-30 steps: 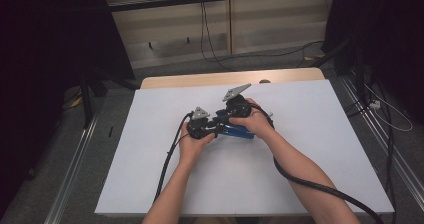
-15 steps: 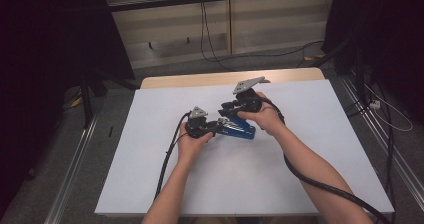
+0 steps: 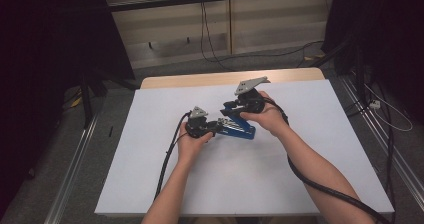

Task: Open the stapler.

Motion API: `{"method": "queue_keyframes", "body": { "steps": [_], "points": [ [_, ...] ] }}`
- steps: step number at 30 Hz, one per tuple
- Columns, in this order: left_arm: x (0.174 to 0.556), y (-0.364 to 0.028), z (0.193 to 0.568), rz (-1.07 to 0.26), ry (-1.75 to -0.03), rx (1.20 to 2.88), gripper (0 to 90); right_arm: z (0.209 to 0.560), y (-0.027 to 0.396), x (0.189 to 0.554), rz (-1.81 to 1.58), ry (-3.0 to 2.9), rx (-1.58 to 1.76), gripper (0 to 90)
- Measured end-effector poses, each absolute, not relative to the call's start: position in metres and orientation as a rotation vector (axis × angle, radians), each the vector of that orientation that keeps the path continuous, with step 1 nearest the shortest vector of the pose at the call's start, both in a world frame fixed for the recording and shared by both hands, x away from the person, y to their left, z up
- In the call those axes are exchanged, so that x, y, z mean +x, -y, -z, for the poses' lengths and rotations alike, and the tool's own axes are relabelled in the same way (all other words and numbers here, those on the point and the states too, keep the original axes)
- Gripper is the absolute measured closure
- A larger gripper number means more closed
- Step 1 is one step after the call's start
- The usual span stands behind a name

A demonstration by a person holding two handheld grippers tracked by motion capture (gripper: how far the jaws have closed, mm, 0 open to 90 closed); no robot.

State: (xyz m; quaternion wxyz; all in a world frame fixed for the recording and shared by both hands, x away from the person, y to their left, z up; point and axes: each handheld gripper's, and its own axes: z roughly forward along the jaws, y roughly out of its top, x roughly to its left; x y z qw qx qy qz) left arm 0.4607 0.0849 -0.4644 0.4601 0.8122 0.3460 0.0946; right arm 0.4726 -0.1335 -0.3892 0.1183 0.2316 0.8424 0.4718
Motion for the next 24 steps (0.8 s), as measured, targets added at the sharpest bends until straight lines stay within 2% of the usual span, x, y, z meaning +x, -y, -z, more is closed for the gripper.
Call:
{"method": "queue_keyframes", "body": {
  "steps": [13, 19, 24],
  "points": [
    [0.457, -0.086, 0.454, -0.288, -0.838, 1.981, 66.1, 0.388, 0.136, 0.475, -1.38, -2.459, 0.705, 66.6],
    [0.457, -0.088, 0.433, -0.298, -0.794, 1.911, 79.2, 0.389, 0.135, 0.476, -1.376, -2.462, 0.722, 66.5],
    [0.461, -0.075, 0.441, -0.251, -0.775, 1.912, 85.8, 0.39, 0.133, 0.479, -1.368, -2.465, 0.734, 66.4]
  ]
}}
